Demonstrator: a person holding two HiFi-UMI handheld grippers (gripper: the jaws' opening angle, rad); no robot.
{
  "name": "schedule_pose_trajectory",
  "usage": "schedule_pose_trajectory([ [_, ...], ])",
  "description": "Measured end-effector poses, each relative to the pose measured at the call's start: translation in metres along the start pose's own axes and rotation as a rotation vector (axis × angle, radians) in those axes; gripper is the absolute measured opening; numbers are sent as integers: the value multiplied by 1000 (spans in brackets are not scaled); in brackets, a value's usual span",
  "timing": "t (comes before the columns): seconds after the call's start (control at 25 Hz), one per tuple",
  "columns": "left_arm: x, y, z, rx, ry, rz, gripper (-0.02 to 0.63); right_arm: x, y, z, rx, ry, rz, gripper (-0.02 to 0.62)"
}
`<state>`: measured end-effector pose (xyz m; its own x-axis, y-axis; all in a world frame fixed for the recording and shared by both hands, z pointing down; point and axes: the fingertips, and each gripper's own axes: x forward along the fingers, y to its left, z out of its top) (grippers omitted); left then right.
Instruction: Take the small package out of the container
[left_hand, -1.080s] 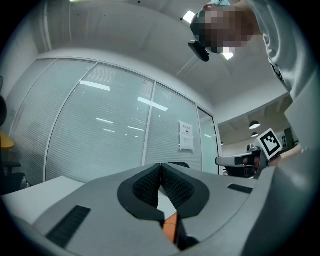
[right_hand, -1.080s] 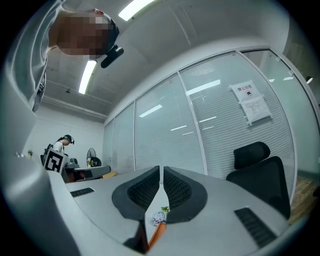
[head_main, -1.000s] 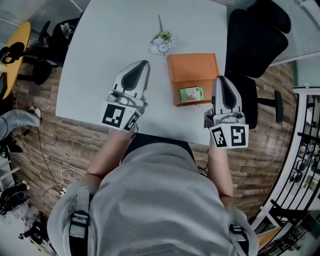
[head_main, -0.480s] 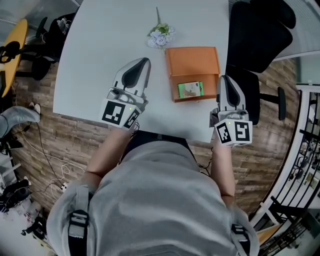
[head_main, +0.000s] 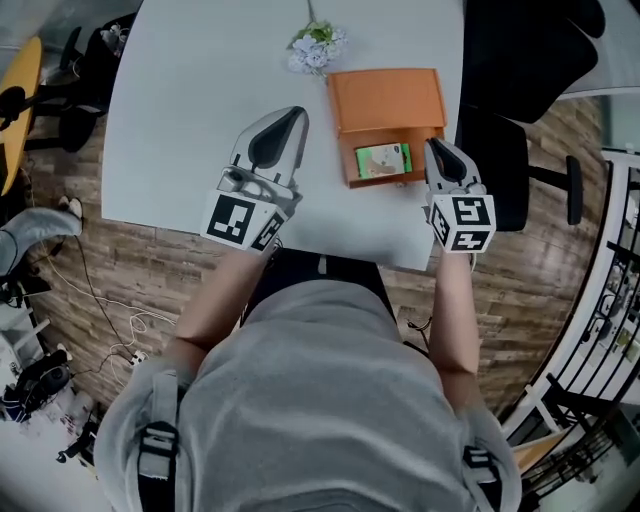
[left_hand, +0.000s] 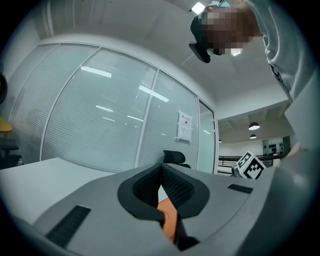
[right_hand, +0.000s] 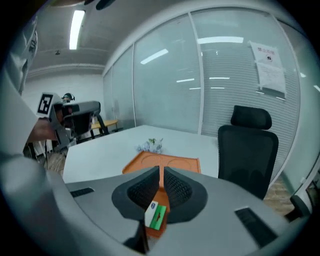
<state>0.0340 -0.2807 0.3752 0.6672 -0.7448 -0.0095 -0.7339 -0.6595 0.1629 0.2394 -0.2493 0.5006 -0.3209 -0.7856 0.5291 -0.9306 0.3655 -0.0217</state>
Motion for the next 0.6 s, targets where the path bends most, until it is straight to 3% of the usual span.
schedule_pose_trajectory([
  [0.24, 0, 3, -13, -4, 22, 15, 20, 42, -9, -65, -134, 293, 37, 57],
  [0.6, -2, 6, -26, 1, 49, 25, 20, 76, -6, -114, -207, 510, 142, 58],
])
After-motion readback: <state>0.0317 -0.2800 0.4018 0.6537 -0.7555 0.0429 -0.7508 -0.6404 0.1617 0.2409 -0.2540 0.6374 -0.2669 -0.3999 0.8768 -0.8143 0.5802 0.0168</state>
